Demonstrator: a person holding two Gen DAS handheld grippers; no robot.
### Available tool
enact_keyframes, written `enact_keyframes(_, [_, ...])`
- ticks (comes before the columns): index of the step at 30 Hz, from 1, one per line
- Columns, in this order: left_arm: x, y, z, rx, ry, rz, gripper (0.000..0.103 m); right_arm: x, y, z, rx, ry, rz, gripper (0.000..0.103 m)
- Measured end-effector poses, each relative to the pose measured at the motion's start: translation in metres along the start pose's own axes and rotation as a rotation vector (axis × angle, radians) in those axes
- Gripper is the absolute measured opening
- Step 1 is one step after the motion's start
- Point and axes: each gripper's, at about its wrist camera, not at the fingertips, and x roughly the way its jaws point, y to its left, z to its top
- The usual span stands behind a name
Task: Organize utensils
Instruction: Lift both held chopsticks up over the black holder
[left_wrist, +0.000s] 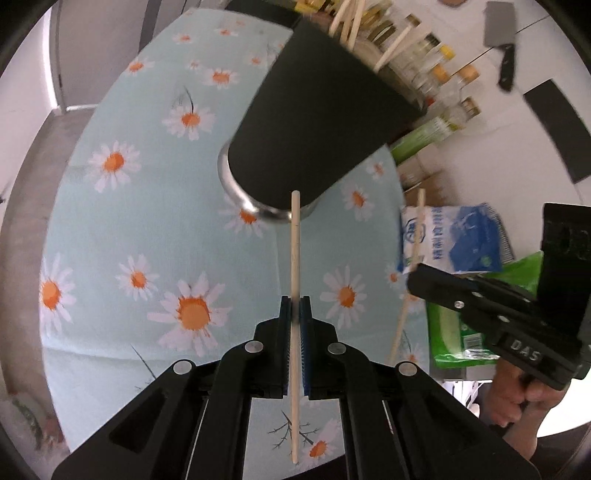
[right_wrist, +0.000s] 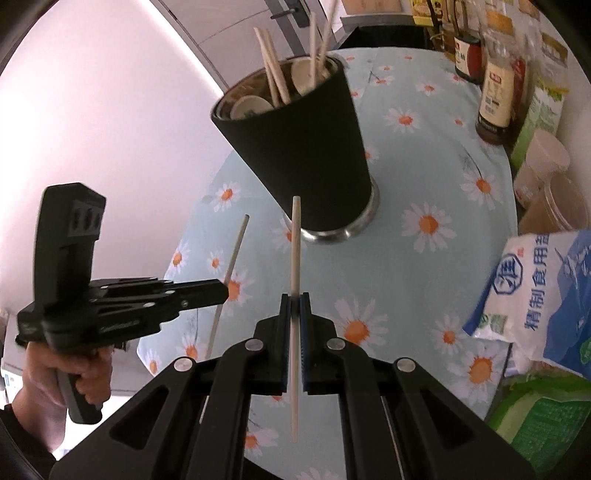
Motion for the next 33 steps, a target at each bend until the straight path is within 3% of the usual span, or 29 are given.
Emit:
enact_keyframes(11, [-0.043,0.015,0.016,0.107,-0.085,-0.139,0.004,-0.001,0.042,0.013,-0.034,-0.087,-0.020,0.006])
enact_keyframes(19, [-0.075,0.021,0.029,0.158,-0.175,-0.222,0.004,-0.010,0.056,0.032,-0.033,-0.185,0.030,0.006])
enact_keyframes(33, [-0.117,-0.003,0.076,0.295,-0.412,-0.314,0.004,-0.067,0.055,0.069,0.021,-0.504,0.011,0.006])
